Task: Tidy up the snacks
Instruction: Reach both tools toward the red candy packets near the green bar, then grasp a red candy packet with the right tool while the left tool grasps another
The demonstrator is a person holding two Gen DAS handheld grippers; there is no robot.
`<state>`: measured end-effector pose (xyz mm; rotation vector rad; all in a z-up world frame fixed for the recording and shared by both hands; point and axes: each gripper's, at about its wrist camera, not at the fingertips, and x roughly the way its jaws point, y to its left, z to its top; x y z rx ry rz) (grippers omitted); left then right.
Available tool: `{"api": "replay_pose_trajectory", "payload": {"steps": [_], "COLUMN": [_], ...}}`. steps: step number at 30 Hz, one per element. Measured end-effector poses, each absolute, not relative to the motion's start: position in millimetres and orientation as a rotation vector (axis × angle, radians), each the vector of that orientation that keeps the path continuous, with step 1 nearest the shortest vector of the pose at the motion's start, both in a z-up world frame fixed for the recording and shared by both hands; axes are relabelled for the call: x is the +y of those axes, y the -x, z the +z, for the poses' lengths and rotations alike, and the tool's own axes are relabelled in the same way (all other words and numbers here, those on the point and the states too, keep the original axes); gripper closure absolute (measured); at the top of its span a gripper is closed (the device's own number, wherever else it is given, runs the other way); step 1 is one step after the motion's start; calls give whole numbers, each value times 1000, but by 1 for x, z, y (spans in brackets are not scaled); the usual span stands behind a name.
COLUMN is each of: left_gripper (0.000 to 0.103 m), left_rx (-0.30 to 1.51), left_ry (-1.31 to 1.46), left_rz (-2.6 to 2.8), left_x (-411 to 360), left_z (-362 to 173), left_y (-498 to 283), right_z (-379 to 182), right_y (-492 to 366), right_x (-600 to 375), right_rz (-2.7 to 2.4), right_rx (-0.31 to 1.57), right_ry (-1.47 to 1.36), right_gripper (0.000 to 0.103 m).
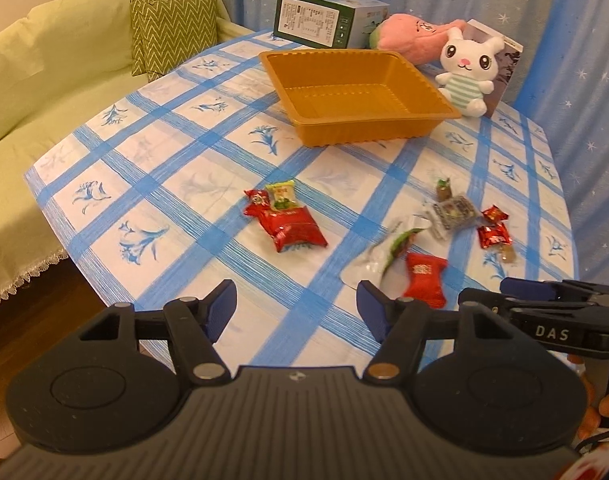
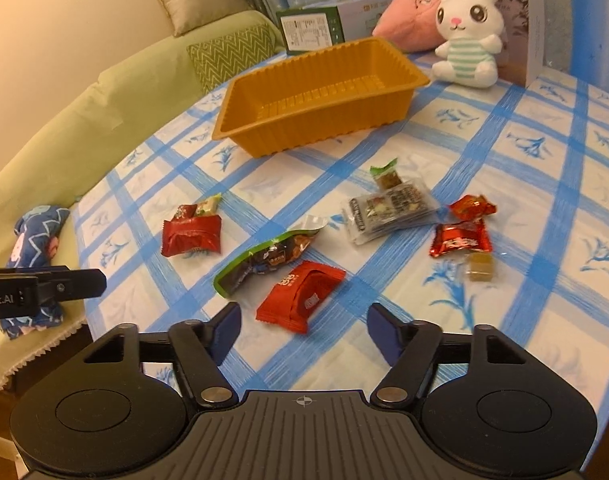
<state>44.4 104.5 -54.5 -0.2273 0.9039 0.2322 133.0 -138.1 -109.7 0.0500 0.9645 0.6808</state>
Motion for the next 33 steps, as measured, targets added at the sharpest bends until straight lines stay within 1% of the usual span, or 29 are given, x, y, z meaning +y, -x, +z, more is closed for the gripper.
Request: {"api": "replay_pose_trajectory", "payload": {"steps": [5,12,17,24,26,27,28,29,33], "left_gripper": [41,43,45,48,49,49,49,49,55], "left_rx": [916,940,955,966,971,972,972,973,978], "left_ry": [234,226,219,174,169,169,169,170,176], "left_rz": [231,213,193,152,137,132,126,122,111], "left_x": [119,132,139,147,150,151,153,155,162], "left_z": [-62,-70,-75,-81,-82,-83,-84,-85,-88], "left_y": [-55,-69,-79,-92,-97,-99,-102,-105,-116], "right_z": [-123,-136,-144,-149,-150,-150,-151,-152,-150], "right_y": [-142,-157,-163,-164,-165,-165,-166,-166,-166], "right_x": [-124,-111,-101,-90,-89,-88,-88,-89,-94], "right_rz": [664,624,603,593,595,595,597,601,581], "right_rx": [982,1015,1039,1042,1042,1044,1047,1049,1053], "right_ry": [-56,-76,-70,-39,-34,-34,-32,-40,-61], "right_gripper": [44,49,55,61,65,68,74,76,78]}}
